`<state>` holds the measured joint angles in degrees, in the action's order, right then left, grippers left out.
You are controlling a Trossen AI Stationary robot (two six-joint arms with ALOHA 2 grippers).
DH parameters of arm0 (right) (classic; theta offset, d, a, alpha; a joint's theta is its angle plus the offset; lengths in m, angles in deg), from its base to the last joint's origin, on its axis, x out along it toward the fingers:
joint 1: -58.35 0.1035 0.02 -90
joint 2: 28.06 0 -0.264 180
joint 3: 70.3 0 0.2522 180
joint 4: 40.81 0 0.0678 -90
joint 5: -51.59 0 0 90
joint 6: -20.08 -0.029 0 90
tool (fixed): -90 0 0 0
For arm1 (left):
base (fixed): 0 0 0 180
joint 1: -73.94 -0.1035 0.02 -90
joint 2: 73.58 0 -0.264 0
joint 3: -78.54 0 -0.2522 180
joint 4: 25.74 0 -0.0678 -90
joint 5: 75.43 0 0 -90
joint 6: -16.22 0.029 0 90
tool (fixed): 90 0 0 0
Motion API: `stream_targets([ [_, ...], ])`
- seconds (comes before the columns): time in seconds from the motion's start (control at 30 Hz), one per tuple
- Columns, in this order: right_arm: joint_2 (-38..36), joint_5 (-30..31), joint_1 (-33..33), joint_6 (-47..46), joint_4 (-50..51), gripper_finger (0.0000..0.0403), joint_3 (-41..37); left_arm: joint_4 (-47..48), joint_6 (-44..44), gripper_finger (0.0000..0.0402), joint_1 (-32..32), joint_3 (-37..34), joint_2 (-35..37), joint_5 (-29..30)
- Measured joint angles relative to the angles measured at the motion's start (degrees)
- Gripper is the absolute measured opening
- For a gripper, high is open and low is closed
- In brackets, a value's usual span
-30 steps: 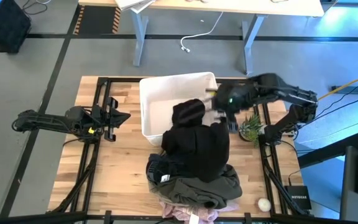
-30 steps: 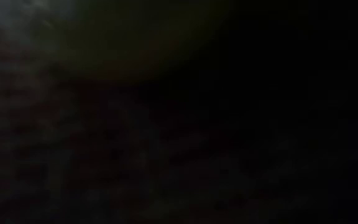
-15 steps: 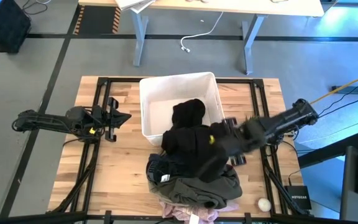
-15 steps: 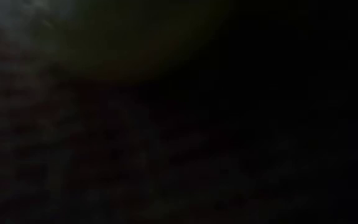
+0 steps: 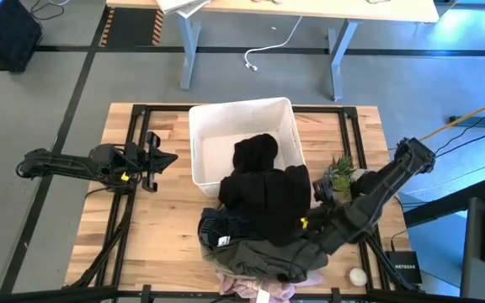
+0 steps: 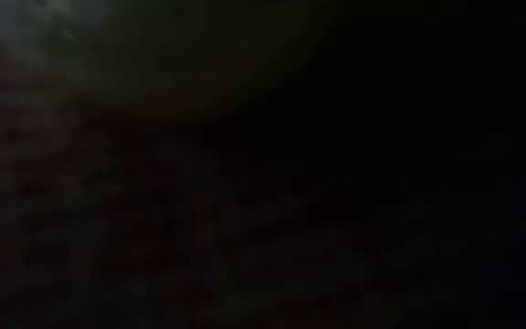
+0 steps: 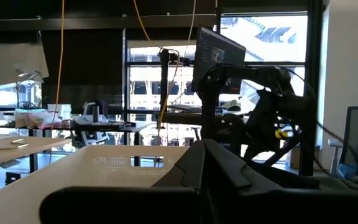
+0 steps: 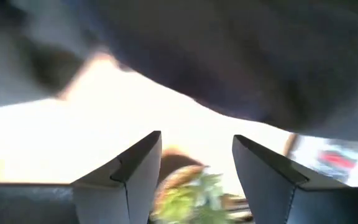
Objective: Sort clothes
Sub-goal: Put the black jacket into the laundry bin
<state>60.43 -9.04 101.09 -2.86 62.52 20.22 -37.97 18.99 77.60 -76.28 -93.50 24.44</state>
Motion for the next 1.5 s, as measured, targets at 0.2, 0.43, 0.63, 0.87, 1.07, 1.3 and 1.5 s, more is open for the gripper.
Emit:
stream_targets([
  [0.2, 0.0, 14.2, 1.7, 4.8, -14.3, 0.0214, -5.8, -0.4, 0.9, 0.0004, 0.0, 0.0, 0.0, 0.0],
  [0.43, 0.0, 25.6, 1.6, 15.5, -24.4, 0.0214, -4.5, -0.3, -0.4, 0.0004, 0.0, 0.0, 0.0, 1.3],
  [0.63, 0.0, 25.5, -1.3, 27.9, -35.9, 0.0214, -4.2, -0.2, -0.3, 0.0004, 0.0, 0.0, 0.0, 1.3],
  [0.87, -0.2, 27.2, -9.2, 33.0, -44.4, 0.0214, -4.2, -0.1, -0.2, 0.0004, 0.0, 0.0, 0.0, 1.3],
  [1.07, -2.3, 27.6, -17.8, 43.4, -52.4, 0.0214, -0.4, 0.2, 0.3, 0.0004, 0.0, 0.0, 0.0, 1.3],
  [1.3, -2.9, 24.2, -29.6, 50.4, -54.1, 0.0214, 11.2, 0.2, 0.3, 0.0004, 0.0, 0.0, 0.0, 1.3],
  [1.5, -3.0, 19.2, -40.4, 56.6, -59.1, 0.0214, 20.6, 0.2, 0.2, 0.0004, 0.0, 0.0, 0.0, 1.3],
])
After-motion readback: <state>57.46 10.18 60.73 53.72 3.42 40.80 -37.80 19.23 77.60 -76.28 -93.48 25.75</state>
